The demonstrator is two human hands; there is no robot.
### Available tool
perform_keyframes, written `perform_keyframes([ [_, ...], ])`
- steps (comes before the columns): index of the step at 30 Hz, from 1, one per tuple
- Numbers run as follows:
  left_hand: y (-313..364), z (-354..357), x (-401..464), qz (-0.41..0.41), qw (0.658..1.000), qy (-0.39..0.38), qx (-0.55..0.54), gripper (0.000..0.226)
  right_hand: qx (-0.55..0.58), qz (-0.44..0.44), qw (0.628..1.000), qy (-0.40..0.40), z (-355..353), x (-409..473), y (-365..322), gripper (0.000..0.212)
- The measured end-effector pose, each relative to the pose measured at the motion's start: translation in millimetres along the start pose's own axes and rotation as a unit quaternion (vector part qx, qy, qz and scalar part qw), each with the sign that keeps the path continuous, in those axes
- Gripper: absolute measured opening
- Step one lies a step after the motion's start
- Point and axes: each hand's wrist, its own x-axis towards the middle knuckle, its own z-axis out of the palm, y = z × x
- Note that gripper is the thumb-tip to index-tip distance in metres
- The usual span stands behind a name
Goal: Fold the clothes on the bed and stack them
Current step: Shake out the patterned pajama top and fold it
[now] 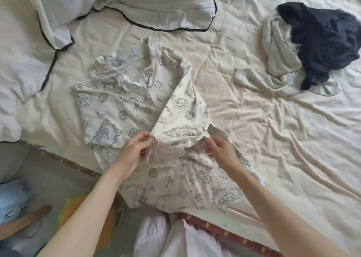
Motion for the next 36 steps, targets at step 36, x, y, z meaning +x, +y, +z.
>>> perform_keyframes([
  [36, 173, 81, 246, 0.146, 0.934, 0.174, 0.276, 0.026, 0.672, 0.212, 0.696, 0.136, -9, 154, -71, 0.012],
])
